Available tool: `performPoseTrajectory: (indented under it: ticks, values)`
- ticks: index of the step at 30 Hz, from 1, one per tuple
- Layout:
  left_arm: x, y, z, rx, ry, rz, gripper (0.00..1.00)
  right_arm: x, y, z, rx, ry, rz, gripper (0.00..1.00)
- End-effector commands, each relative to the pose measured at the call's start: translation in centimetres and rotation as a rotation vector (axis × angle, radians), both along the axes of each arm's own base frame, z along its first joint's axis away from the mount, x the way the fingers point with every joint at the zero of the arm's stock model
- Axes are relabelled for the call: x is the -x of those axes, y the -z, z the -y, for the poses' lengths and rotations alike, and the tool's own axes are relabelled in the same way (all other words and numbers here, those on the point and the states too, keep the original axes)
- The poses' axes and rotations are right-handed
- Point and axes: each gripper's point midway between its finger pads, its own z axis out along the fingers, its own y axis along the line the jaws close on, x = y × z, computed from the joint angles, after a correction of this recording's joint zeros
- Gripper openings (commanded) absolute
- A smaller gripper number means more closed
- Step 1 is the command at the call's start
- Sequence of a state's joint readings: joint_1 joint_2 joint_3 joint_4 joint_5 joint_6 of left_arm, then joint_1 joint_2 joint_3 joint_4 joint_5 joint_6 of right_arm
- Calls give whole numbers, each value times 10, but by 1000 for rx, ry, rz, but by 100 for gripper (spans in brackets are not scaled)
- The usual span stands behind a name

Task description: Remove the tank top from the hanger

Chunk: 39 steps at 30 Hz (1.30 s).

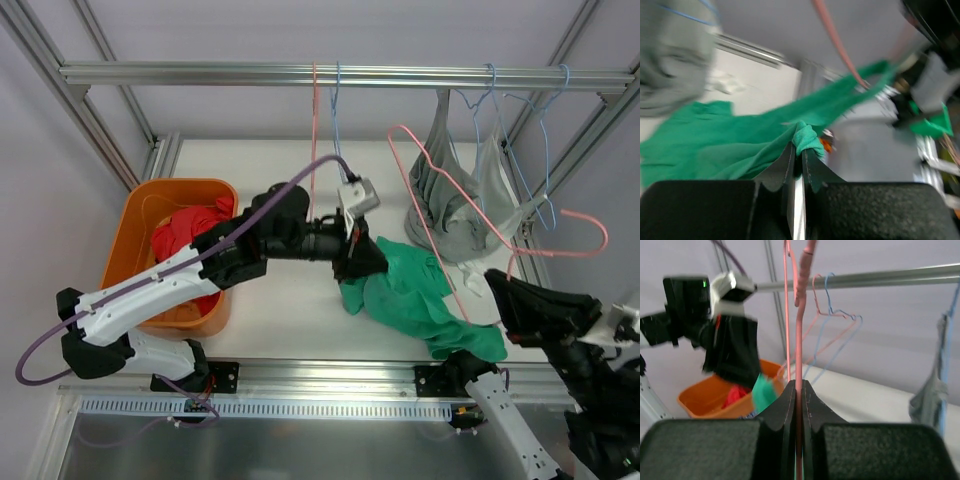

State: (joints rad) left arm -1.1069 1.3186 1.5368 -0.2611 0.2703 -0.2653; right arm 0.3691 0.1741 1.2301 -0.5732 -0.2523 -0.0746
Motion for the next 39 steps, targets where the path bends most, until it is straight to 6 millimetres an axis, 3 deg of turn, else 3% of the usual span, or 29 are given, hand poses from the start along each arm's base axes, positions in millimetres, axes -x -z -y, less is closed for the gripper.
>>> performPoseTrajectory:
  ticks: [1, 2, 3, 4, 5, 7, 8, 9, 10, 11, 12, 13, 14, 15, 16, 17, 21, 22, 23, 26, 27, 28, 29, 30, 33, 37, 39]
  values:
    - [97, 16, -2, 17, 455, -39, 0, 16, -91, -15, -287, -188, 319, 0]
    - [112, 43, -1, -35, 486, -52, 0, 2, -88, -20, -303, -188, 315, 0]
    - [114, 56, 0, -62, 474, -58, 0, 8, -106, -16, -349, -198, 408, 0]
    - [115, 70, 0, -91, 457, -69, 0, 7, -110, -14, -390, -204, 434, 0]
    - [115, 96, 2, -146, 415, -100, 0, -8, -105, -12, -430, -177, 429, 0]
    - [106, 125, 4, -213, 339, -132, 0, -3, -115, -2, -484, -152, 520, 0]
    - [92, 147, 5, -261, 236, -153, 0, -17, -104, -9, -436, -137, 463, 0]
    - [82, 160, 5, -292, 171, -163, 0, -12, -108, -7, -392, -117, 441, 0]
    - [73, 171, 3, -317, 103, -172, 0, -22, -101, -8, -311, -58, 387, 0]
    - [57, 187, -2, -348, -12, -183, 0, -50, -59, -14, -198, -5, 166, 0]
    - [51, 194, -4, -362, -58, -188, 0, -33, -69, -4, -150, 29, 156, 0]
    - [46, 207, -7, -386, -105, -209, 0, -50, -51, 0, -75, 98, 64, 0]
    - [37, 212, -10, -397, -165, -198, 0, -60, -8, 5, 27, 149, -116, 0]
    - [36, 219, -10, -413, -179, -202, 0, -54, -8, 16, 46, 196, -156, 0]
    - [35, 222, -9, -420, -189, -203, 0, -68, 11, 22, 93, 252, -260, 0]
    - [35, 224, -9, -427, -194, -197, 0, -67, 38, 23, 168, 257, -364, 0]
    - [33, 219, -15, -413, -232, -170, 12, -82, 69, 18, 290, 256, -543, 0]
    - [31, 219, -19, -413, -248, -165, 17, -88, 70, 26, 298, 311, -561, 0]
    - [29, 217, -20, -404, -256, -161, 35, -99, 74, 23, 326, 314, -593, 0]
    - [27, 208, -28, -379, -272, -145, 47, -117, 59, 15, 321, 312, -572, 0]
    - [28, 202, -31, -362, -269, -142, 73, -130, 59, 9, 333, 306, -591, 0]
    - [29, 201, -33, -359, -267, -141, 94, -137, 55, 6, 329, 303, -586, 0]
    - [33, 200, -35, -353, -247, -142, 99, -144, 41, 3, 310, 304, -559, 0]
    - [36, 193, -37, -335, -232, -138, 99, -160, 42, -4, 323, 300, -584, 0]
    - [46, 192, -45, -332, -170, -121, 99, -182, 24, -20, 308, 276, -546, 0]
    - [45, 207, -65, -362, -197, -111, 99, -225, 10, -43, 347, 319, -517, 0]
    - [45, 207, -73, -355, -209, -113, 99, -230, -9, -56, 359, 319, -462, 0]
